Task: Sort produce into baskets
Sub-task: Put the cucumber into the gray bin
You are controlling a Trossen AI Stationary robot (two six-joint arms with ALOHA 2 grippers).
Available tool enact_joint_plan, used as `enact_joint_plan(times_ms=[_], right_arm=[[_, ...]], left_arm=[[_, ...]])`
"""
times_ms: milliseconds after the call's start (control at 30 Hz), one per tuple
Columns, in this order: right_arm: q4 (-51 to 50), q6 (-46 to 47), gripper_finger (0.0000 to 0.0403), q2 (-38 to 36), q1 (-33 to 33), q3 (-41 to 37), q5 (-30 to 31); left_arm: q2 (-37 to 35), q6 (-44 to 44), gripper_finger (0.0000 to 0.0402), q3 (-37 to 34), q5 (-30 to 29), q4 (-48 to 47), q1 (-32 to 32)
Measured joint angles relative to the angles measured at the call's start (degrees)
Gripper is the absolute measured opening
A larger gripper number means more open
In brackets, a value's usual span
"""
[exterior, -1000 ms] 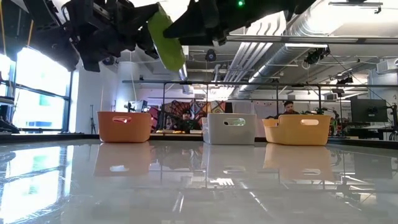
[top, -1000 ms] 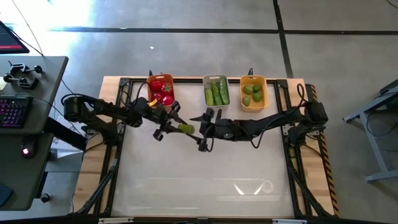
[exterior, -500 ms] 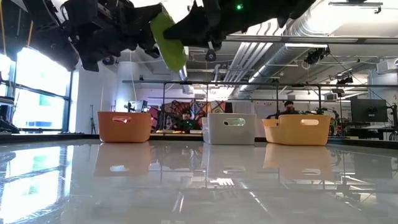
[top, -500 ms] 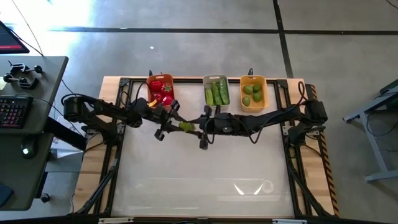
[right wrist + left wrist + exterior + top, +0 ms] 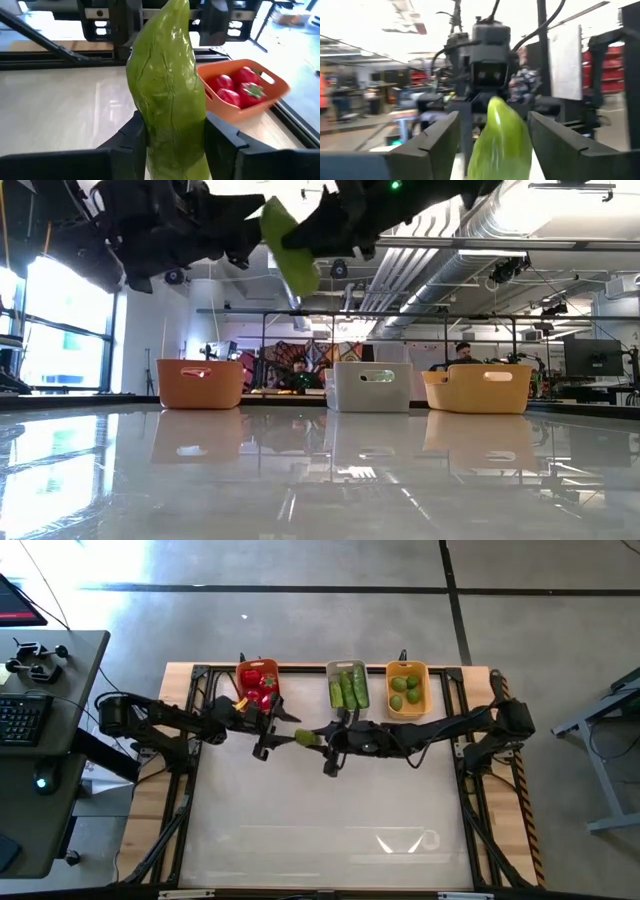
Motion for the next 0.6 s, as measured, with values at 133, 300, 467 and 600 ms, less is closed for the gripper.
enact_joint_plan(times_ms=[133, 300, 467, 600], right_arm=[[-3.6, 2.2, 0.0131, -2.6, -0.6, 0.0, 2.0], [-4.9, 5.7, 0.0131, -3.9, -3.1, 0.0, 3.6], [-10.7, 12.4, 0.0131, -3.7, -9.1, 3.0, 4.2], [-18.3, 18.0, 0.0131, -3.6, -15.1, 6.3, 4.1]], left_arm=[[-3.0, 2.9, 0.0238, -2.8, -5.1, -0.3, 1.2], [-8.7, 7.0, 0.0247, -6.7, -10.0, -0.4, 2.7], [-13.6, 9.3, 0.0247, -9.8, -12.4, -0.9, 3.6], [-15.7, 9.3, 0.0248, -10.4, -12.4, -1.9, 4.3]])
